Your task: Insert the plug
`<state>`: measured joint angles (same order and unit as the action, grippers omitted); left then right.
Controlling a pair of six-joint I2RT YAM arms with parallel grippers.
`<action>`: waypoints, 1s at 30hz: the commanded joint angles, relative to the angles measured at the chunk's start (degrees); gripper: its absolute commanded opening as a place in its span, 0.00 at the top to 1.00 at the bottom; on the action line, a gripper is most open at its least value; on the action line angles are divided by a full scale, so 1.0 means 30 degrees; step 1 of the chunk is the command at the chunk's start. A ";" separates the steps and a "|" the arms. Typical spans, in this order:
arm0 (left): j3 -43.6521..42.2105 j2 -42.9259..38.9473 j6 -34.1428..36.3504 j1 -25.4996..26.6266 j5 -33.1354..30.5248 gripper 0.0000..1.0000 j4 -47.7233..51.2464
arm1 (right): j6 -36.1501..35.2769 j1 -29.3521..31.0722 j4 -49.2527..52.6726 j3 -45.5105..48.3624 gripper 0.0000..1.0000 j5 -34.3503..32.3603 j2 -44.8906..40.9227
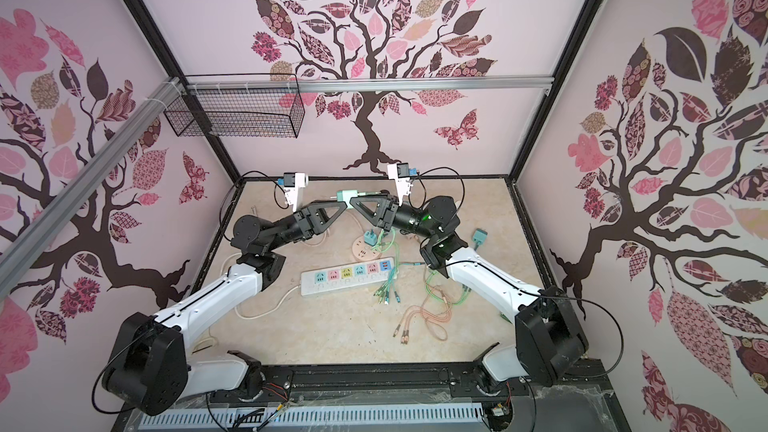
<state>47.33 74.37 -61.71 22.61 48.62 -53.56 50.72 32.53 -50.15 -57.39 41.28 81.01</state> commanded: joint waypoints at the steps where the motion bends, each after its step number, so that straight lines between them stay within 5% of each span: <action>1: 0.0727 -0.0866 0.2918 0.0285 0.1155 0.70 0.5491 | -0.2382 0.0114 0.1897 -0.0989 0.80 -0.0590 -0.0817; 7: 0.1291 -0.2817 0.6802 0.0195 0.0904 0.45 1.1580 | -0.5731 0.0062 0.7070 -0.1972 0.82 -0.1480 -0.1971; 12: 0.0393 -0.4587 0.7601 -0.0149 0.0232 0.29 1.2277 | -0.7742 -0.0198 1.0293 -0.3139 0.83 -0.2064 -0.2545; 30: -0.0485 -0.6693 0.8631 -0.2353 -0.0292 0.27 1.4597 | -1.5104 -0.0679 2.0862 -0.9347 0.84 -0.6123 -0.3929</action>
<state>47.03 54.98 -37.58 15.77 48.58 -10.72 11.25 30.61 6.48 -81.73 26.09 72.95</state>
